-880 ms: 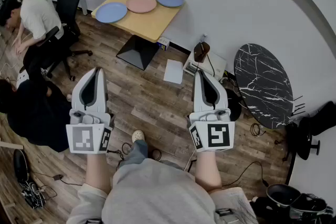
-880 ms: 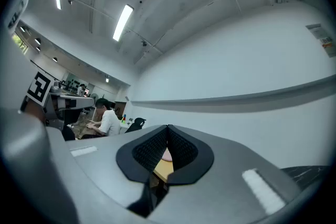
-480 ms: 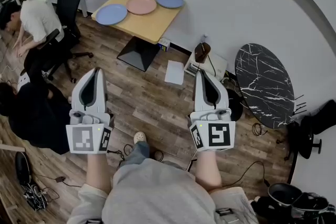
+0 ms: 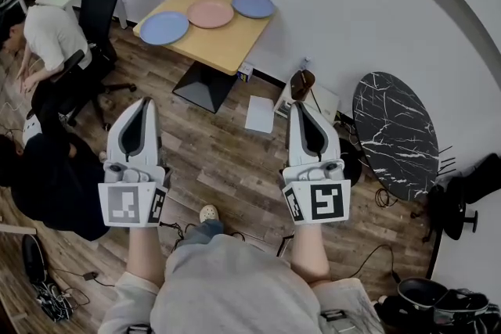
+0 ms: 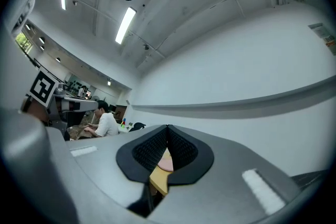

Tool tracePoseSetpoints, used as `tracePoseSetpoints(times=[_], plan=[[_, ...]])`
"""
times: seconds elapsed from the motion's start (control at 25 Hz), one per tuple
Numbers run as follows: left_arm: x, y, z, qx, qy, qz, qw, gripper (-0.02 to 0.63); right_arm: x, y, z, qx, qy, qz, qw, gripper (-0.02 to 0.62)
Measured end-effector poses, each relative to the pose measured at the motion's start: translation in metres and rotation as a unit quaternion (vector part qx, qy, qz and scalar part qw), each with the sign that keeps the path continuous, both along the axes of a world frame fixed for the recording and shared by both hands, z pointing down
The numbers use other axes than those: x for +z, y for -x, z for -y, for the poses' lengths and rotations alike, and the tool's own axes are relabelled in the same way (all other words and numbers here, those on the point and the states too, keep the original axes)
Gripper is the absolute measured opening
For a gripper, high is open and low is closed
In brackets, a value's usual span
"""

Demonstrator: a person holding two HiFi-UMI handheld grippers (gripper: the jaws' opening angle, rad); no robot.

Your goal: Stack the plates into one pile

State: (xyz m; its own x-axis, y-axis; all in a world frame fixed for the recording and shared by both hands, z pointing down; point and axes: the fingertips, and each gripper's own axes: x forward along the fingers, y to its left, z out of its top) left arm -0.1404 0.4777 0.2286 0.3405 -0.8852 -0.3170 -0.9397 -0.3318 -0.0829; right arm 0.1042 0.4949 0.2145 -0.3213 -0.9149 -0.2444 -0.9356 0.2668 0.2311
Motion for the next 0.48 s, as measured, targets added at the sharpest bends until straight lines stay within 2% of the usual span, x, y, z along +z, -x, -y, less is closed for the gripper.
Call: tracePoseSetpoints(times=[0.2,0.48], plan=[[-0.005,0.006,0.038,0.008,-0.009,-0.004,0.9999,0.058,-0.014,0.017,0.025,-0.056,-0.028,-0.01,0.998,0.003],[-0.01,0.01,0.076,0.027,-0.019,-0.001,0.9995,0.058,-0.016,0.019,0.062,-0.03,-0.041,0.023,0.998,0.003]])
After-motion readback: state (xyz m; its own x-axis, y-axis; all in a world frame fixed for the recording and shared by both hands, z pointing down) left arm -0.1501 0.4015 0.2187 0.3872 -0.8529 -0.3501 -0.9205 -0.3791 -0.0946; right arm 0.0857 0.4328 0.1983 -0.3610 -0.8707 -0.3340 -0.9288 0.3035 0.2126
